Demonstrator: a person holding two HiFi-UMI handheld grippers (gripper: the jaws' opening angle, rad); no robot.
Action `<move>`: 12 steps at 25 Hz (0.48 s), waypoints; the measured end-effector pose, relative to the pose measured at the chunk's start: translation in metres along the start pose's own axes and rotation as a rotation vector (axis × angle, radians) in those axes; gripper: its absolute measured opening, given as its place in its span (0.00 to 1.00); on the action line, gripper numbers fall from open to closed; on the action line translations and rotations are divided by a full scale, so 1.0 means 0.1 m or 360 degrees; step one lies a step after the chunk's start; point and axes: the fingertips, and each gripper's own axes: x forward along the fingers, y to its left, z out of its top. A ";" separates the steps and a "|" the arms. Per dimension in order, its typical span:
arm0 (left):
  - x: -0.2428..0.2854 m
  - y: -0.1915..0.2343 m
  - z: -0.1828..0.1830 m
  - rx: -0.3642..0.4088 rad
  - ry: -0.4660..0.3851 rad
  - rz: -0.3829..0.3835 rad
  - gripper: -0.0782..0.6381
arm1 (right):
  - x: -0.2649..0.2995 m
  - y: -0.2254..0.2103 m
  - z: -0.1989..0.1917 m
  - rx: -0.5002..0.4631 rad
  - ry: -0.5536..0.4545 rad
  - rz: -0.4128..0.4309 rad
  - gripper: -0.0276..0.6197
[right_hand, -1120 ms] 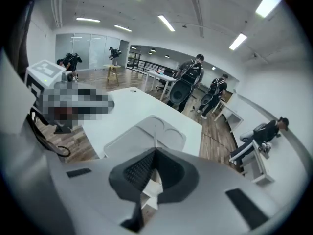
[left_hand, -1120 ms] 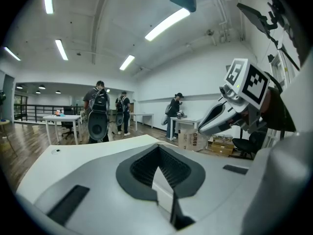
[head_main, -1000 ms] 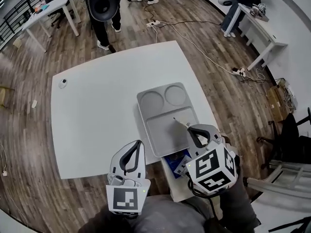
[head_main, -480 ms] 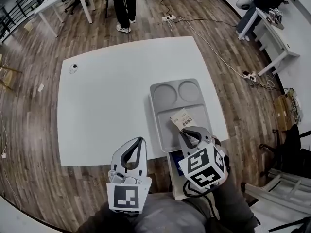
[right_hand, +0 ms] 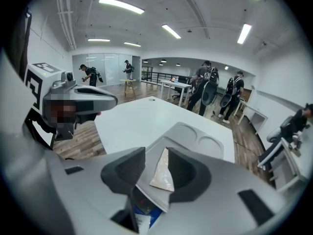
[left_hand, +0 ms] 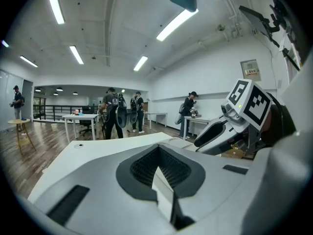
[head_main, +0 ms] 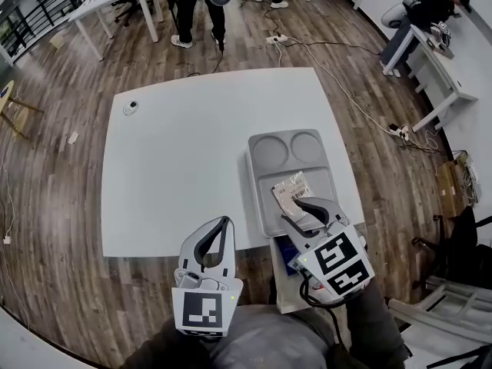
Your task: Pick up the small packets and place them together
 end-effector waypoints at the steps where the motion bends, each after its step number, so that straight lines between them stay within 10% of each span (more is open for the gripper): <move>1: -0.01 -0.01 0.01 0.0005 -0.0011 -0.0017 0.10 | -0.05 0.01 0.03 0.0001 -0.0017 -0.0016 0.27; 12: 0.13 -0.67 0.16 0.0100 -0.0080 -0.0371 0.10 | -0.73 -0.01 -0.33 0.0130 -0.0017 -0.0209 0.27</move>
